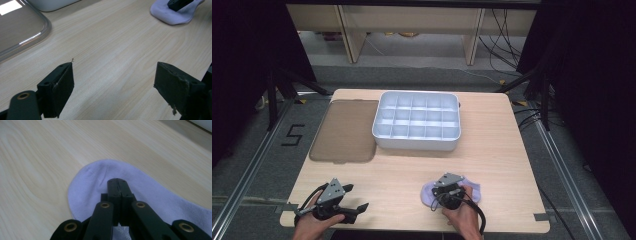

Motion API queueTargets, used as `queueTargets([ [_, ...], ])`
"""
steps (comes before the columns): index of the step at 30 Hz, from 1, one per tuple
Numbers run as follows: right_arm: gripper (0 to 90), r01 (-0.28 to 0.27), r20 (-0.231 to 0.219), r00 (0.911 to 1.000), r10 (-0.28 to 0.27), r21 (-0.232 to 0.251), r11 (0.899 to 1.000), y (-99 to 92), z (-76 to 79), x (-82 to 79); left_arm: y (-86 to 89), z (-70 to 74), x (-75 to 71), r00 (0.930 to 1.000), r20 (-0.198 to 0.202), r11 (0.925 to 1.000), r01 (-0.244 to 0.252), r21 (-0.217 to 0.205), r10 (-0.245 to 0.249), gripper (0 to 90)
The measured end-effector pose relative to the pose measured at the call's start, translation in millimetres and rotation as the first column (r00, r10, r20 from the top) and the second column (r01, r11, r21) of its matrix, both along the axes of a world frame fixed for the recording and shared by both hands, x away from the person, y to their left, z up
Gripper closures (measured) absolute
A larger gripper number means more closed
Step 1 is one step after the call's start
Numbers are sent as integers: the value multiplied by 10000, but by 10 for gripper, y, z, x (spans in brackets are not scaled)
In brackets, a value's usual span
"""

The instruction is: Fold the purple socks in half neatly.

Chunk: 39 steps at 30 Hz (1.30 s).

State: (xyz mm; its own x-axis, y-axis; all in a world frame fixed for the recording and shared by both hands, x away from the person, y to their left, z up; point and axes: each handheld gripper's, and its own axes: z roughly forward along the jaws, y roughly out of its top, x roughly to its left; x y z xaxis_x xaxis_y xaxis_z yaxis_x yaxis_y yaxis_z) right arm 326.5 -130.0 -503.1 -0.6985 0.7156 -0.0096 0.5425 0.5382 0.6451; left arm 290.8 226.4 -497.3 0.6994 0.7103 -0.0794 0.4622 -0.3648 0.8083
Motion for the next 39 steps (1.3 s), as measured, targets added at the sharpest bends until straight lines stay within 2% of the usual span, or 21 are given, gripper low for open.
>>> queueTargets([
  [2, 900, -158, -34, 9999, 159, 151, 9998, 142, -9, 21, 5, 4, 7, 9996, 210, 9996, 207, 172, -211, 153],
  [4, 900, -260, -29, 9997, 261, 302, 9992, 325, -23, 26, -11, -5, -12, 9999, 19, 9999, 156, 46, -157, 153],
  [6, 900, -353, -166, 9992, 357, 257, 9990, 362, -10, 29, -13, 3, -7, 9996, 191, 9997, 200, 164, -203, 154],
  [7, 900, -583, 96, 9983, 580, 335, 9977, 428, -32, 48, -13, 3, -1, 9995, 169, 9994, 280, 186, -283, 154],
  [8, 900, -606, -133, 9980, 612, 421, 9973, 521, -26, 50, -16, 1, -1, 9995, 159, 9993, 260, 263, -264, 154],
  [11, 900, -759, -148, 9970, 766, 470, 9960, 605, -31, 65, -18, -2, 8, 9996, 66, 9986, 288, 448, -291, 154],
  [14, 900, -822, -239, 9962, 837, 556, 9951, 726, -34, 72, -47, -11, 5, 9997, -134, 9992, 230, 315, -226, 177],
  [15, 900, -888, -168, 9958, 899, 546, 9946, 756, -39, 84, -41, -13, 20, 9994, 41, 9980, 344, 529, -346, 177],
  [16, 900, -1185, -69, 9929, 1191, 573, 9913, 812, -47, 106, -56, -22, 29, 9995, 83, 9984, 312, 475, -316, 188],
  [23, 900, -1205, 19, 9927, 1207, 749, 9899, 899, -64, 107, -161, -37, 56, 9986, -304, 9991, 431, -10, -431, 240],
  [24, 892, -1244, -164, 9919, 1260, 732, 9895, 889, -47, 108, -167, -33, 77, 9978, -257, 9979, 622, 181, -617, 255],
  [25, 886, -1274, 74, 9918, 1272, 840, 9883, 883, -58, 122, -207, -46, 72, 9985, -372, 9992, 394, -37, -395, 267],
  [26, 885, -1278, 29, 9918, 1281, 988, 9869, 860, -35, 127, -203, -36, 98, 9961, -395, 9964, 797, 281, -785, 281],
  [28, 886, -855, -11, 9963, 863, 1242, 9886, 800, 40, 118, -285, -59, 100, 9978, -392, 9985, 523, -143, -528, 309],
  [29, 886, -831, 27, 9965, 834, 1190, 9894, 736, 104, 122, -279, -50, 123, 9961, -361, 9964, 816, 210, -808, 331],
  [30, 886, -897, 170, 9959, 883, 1163, 9892, 688, 133, 133, -320, -57, 132, 9958, -474, 9969, 787, 67, -783, 347],
  [33, 886, -707, 439, 9969, 658, 1205, 9902, 485, 197, 146, -398, -66, 175, 9961, -214, 9963, 860, 34, -859, 436],
  [34, 886, -557, 533, 9973, 498, 1157, 9917, 432, 206, 139, -442, -58, 180, 9962, -405, 9970, 771, -63, -773, 436],
  [36, 885, -273, 507, 9985, 212, 1226, 9921, 250, 216, 119, -490, -43, 226, 9954, -175, 9949, 944, 350, -939, 496],
  [38, 883, -191, 492, 9987, 129, 1276, 9916, 206, 227, 118, -581, -58, 259, 9957, -130, 9953, 925, 288, -921, 510],
  [39, 882, -134, 548, 9985, 61, 1331, 9910, 157, 247, 122, -601, -60, 275, 9952, -146, 9940, 974, 490, -968, 524],
])
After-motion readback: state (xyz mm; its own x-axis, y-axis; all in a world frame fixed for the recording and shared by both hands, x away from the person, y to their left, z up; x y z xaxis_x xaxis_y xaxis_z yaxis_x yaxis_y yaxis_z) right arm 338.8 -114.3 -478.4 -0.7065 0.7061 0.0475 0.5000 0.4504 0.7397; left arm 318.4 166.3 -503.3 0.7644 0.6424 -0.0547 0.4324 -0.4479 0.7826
